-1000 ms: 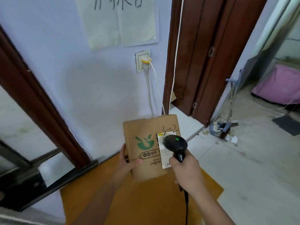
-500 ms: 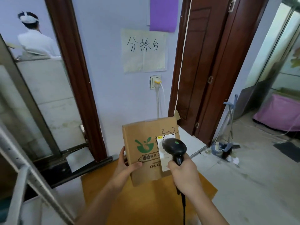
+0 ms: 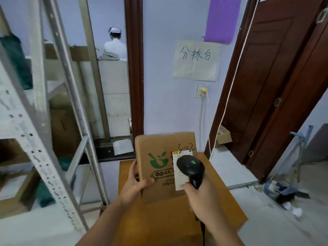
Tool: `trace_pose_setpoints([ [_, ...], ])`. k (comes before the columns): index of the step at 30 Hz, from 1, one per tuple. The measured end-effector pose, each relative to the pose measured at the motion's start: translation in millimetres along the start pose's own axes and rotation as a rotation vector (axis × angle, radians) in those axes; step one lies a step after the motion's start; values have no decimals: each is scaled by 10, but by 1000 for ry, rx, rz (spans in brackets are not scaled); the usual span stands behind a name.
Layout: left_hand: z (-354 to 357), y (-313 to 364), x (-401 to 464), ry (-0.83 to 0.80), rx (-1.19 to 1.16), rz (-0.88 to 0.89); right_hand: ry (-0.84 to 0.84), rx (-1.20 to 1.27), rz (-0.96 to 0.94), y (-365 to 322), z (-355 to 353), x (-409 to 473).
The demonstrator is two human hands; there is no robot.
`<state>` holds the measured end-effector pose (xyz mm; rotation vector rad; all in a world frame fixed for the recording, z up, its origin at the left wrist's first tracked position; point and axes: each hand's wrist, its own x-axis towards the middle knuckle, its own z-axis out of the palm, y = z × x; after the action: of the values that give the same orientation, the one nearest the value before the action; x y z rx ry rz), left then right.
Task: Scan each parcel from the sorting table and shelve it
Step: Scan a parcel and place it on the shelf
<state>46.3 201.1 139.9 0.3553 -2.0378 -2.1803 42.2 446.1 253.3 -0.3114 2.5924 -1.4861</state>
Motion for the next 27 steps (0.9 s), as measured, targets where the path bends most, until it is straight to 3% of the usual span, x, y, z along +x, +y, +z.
trace_pose_setpoints([
  [12,-694,42,-1881,407,-99,-30,-424,25,-154,-392,379,-946],
  [15,-1006,79,-2343,510,-142,-45,-451,8,-139,-602,669,-1182],
  [20,-1591,82,-3166,699,-203,11,-537,-128,-296,-1126,1179,-1652],
  [27,-2126,265,-4401,924,-209,95,-708,-121,-294,-1556,1726,-2379],
])
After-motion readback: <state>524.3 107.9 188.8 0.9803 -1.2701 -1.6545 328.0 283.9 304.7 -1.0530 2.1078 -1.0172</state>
